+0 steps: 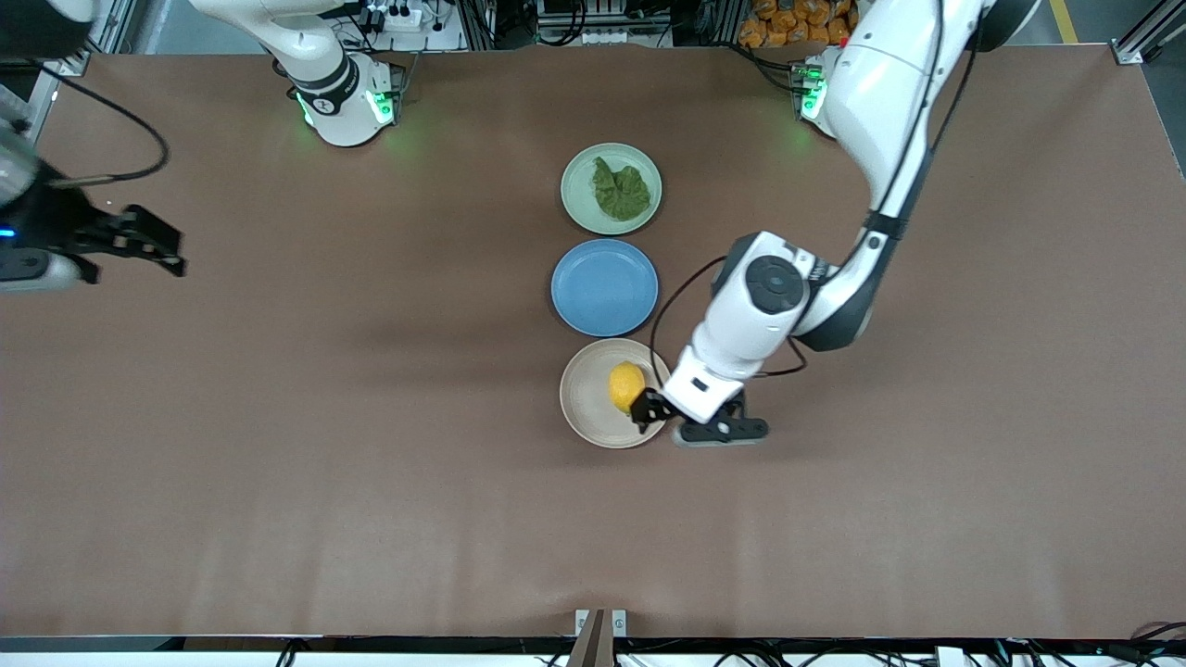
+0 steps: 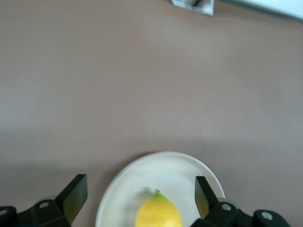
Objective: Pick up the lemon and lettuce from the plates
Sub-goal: 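Reach the left gripper to the lemon while the right gripper moves out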
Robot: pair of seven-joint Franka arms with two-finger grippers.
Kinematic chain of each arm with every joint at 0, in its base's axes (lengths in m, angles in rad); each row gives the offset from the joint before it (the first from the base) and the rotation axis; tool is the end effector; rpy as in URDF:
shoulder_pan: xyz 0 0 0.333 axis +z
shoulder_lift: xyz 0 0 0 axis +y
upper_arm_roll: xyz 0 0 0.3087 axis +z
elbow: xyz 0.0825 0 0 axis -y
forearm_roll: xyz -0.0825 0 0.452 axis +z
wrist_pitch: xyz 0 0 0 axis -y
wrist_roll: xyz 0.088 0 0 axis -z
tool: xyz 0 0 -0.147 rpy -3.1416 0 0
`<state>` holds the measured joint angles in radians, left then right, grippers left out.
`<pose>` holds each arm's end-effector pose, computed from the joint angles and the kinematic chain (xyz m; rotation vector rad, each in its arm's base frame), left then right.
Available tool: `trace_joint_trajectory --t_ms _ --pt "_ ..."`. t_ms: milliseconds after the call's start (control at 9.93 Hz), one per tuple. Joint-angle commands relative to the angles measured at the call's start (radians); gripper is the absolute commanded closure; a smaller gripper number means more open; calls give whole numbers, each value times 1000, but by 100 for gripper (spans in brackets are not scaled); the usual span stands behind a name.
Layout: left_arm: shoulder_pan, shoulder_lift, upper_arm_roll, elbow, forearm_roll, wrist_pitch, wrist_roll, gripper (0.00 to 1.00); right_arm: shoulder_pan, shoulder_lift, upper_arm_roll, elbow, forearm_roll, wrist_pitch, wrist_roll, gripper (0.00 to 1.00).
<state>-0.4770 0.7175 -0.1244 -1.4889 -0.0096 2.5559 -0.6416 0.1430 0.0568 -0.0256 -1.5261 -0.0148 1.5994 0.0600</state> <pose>0.6770 -0.4474 0.2050 2.8453 0.1314 0.3458 0.6390 0.0736 0.5680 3.1254 0.0903 0.0280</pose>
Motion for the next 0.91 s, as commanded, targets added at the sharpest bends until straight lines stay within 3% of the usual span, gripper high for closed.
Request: trace_joint_trajectory --t_ms 0,302,806 --pt "-37 51 16 6 25 4 -35 0 94 0 22 -63 13 16 181 0" --pt "-60 100 17 -7 58 4 -38 0 139 32 166 -104 13 68 449 0" --pt "-84 125 20 6 59 12 -79 0 145 76 447 -287 12 362 818 0"
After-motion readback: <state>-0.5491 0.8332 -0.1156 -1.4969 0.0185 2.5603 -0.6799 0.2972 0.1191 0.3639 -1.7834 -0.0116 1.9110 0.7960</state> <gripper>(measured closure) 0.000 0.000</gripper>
